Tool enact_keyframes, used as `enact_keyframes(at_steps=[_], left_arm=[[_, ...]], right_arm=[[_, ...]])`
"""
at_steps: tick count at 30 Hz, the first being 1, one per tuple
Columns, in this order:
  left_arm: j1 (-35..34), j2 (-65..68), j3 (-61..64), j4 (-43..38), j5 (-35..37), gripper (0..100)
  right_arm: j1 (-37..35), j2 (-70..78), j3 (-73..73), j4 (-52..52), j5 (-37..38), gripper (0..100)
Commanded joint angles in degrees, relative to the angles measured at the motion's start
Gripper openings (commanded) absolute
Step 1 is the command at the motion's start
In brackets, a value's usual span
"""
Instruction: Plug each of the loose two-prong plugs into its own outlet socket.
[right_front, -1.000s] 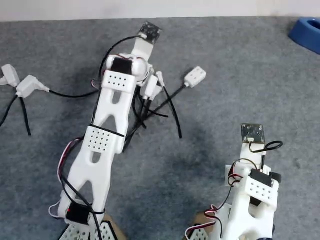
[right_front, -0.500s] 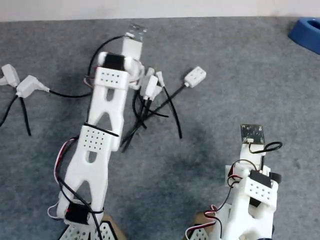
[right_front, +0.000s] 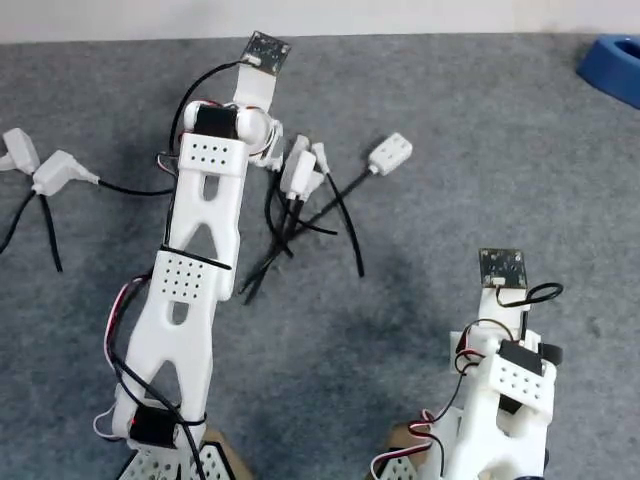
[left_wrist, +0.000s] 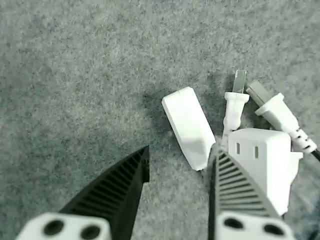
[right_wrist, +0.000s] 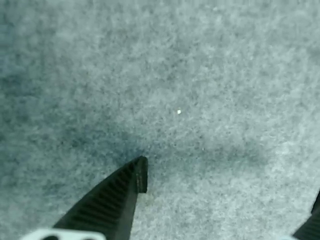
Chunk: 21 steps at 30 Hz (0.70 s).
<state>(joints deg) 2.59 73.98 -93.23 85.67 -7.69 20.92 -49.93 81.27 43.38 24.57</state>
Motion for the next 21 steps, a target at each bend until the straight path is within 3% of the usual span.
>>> enact_keyframes(at_steps=[1, 21], left_arm=[[0.8, -4.2, -1.7, -1.6, -0.5, 20], [2.3, -0.4, 3.3, -7.4, 0.9, 20]], right_arm=[[0.4, -0.7, -0.3, -0.7, 0.7, 47.5], [0.4, -0.6, -0.3, -0.7, 0.7, 47.5]])
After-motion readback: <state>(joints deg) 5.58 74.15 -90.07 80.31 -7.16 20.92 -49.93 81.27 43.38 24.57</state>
